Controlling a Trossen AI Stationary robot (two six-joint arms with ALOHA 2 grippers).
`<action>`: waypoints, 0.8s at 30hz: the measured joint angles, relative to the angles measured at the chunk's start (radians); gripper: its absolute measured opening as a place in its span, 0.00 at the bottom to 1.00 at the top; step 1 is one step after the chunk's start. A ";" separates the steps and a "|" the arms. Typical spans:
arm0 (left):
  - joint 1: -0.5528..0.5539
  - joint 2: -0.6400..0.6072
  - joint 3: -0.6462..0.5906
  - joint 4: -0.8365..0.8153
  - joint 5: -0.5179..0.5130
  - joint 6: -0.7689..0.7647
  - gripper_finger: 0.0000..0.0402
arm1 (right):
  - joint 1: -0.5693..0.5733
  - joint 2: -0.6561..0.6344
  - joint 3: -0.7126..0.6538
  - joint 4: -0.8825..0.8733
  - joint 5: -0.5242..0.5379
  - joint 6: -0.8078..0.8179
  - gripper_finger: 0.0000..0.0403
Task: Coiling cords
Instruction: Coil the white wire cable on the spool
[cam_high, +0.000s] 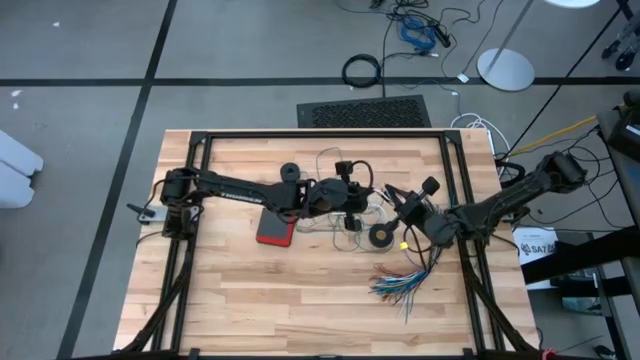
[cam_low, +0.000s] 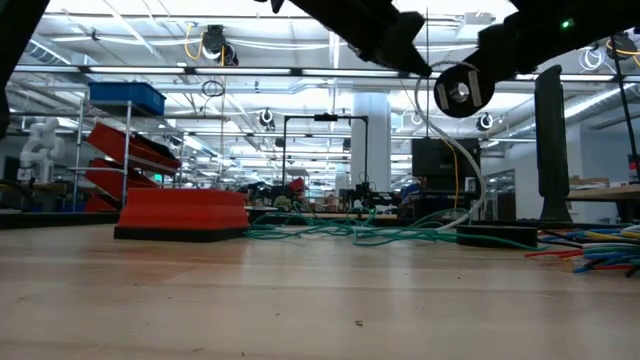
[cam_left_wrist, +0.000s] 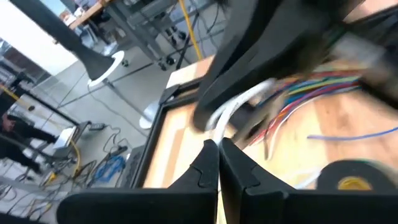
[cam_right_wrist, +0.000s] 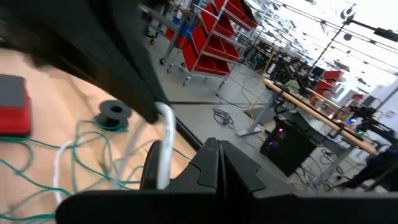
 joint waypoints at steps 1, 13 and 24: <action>0.008 0.000 0.000 -0.006 0.000 0.000 0.00 | 0.011 -0.008 0.000 0.000 0.000 0.000 0.00; 0.049 0.001 0.000 0.003 0.151 -0.035 0.00 | 0.107 -0.128 0.000 0.020 0.073 -0.022 0.00; 0.091 0.089 0.001 0.215 0.387 -0.115 0.00 | 0.093 -0.229 -0.001 0.153 -0.001 -0.023 0.00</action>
